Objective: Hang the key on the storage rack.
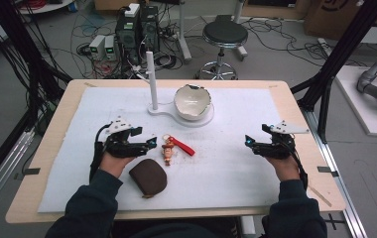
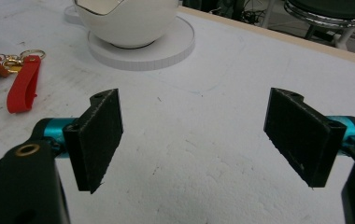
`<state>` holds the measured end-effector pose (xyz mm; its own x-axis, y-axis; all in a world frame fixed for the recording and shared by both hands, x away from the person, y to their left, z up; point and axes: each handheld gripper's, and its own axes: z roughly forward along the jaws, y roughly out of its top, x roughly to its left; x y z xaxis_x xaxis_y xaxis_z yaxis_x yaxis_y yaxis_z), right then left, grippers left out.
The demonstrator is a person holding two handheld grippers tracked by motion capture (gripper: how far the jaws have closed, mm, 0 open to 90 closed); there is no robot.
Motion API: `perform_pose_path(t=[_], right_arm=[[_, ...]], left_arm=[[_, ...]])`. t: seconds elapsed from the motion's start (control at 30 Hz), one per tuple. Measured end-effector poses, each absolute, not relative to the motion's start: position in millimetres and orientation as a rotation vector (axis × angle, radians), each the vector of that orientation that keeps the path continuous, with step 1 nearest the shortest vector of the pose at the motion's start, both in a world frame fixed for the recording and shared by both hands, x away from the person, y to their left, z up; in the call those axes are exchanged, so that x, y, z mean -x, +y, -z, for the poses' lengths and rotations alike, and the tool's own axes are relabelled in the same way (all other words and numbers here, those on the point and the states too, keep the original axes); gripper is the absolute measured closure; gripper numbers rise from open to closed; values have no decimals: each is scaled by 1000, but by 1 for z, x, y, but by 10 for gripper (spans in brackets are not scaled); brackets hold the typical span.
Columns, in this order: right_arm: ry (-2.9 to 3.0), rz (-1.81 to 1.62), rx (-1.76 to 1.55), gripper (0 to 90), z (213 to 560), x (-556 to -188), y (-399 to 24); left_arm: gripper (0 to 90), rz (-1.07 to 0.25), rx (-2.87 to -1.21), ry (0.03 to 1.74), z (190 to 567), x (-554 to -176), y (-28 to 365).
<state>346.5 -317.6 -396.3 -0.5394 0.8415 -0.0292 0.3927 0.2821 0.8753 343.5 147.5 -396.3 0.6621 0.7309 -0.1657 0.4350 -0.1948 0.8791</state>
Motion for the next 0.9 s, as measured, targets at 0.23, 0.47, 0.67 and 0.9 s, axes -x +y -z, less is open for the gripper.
perform_pose_path(t=[0.23,0.47,0.67,0.9], right_arm=[[2052,-1199,-1098,200,394,-344,-316],[2053,-1198,-1097,200,393,-343,-316],[2053,-1203,-1098,200,394,-344,-318],[2051,-1202,-1105,200,394,-343,-319]], left_arm=[[251,-341,-1913,922,392,-352,121],[219,-348,-2056,1036,403,-355,97],[282,-346,-2174,1151,417,-362,81],[340,-313,-2272,1170,429,-368,76]])
